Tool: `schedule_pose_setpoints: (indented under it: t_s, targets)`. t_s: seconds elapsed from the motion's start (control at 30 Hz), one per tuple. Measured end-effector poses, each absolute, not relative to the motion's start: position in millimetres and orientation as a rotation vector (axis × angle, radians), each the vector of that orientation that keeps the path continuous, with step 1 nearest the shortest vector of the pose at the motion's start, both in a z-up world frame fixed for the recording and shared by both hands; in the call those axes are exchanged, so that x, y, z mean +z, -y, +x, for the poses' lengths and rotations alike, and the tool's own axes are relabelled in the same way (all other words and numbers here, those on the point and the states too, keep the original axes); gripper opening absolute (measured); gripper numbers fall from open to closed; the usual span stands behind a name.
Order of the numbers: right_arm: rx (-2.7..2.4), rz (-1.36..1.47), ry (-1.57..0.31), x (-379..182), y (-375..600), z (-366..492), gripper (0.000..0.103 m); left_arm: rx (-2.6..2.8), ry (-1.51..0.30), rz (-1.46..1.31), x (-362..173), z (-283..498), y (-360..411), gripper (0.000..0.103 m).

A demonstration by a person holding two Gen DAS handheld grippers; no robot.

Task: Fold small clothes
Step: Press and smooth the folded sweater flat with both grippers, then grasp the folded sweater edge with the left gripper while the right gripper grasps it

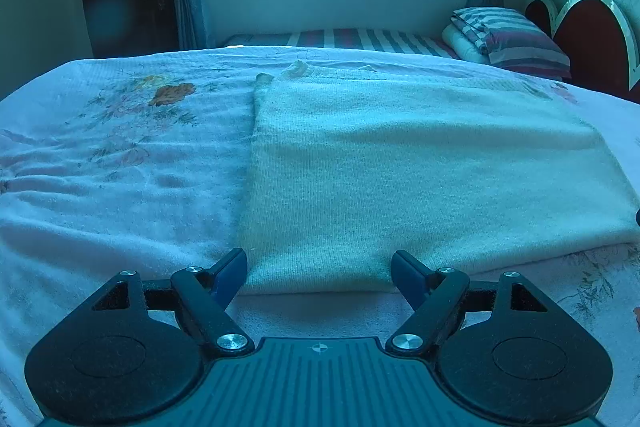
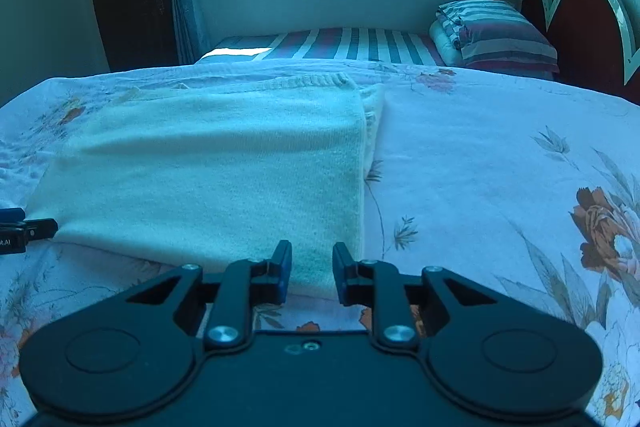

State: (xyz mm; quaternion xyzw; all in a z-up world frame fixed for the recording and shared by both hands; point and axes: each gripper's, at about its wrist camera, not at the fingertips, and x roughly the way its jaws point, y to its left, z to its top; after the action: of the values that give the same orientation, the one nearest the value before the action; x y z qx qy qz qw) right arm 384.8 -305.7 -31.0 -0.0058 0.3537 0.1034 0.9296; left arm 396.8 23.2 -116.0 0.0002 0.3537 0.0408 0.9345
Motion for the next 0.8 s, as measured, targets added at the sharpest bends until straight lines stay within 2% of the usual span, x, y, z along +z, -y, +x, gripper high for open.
schedule_pose_setpoints:
  t_s: [0.13, 0.27, 0.53, 0.57, 0.6, 0.8]
  targets:
    - [0.213, -0.022, -0.759, -36, 306, 390, 0.022, 0.094, -0.732, 0.003, -115, 397, -25, 0.083]
    - [0.217, 0.014, -0.698, -22, 312, 381, 0.022, 0.106, -0.71, -0.049, -104, 378, -35, 0.083]
    - [0.269, 0.024, -0.666, -14, 301, 373, 0.024, -0.02, -0.699, -0.693, -127, 356, -87, 0.082]
    - [0.275, 0.03, -0.664, -13, 299, 373, 0.024, -0.031, -0.693, -0.76, -131, 357, -91, 0.077]
    - [0.278, 0.037, -0.663, -13, 298, 373, 0.024, -0.044, -0.693, -0.83, -138, 360, -93, 0.066]
    - [0.29, 0.058, -0.661, -11, 291, 383, 0.024, 0.008, -0.636, -0.947, -153, 372, -91, 0.063]
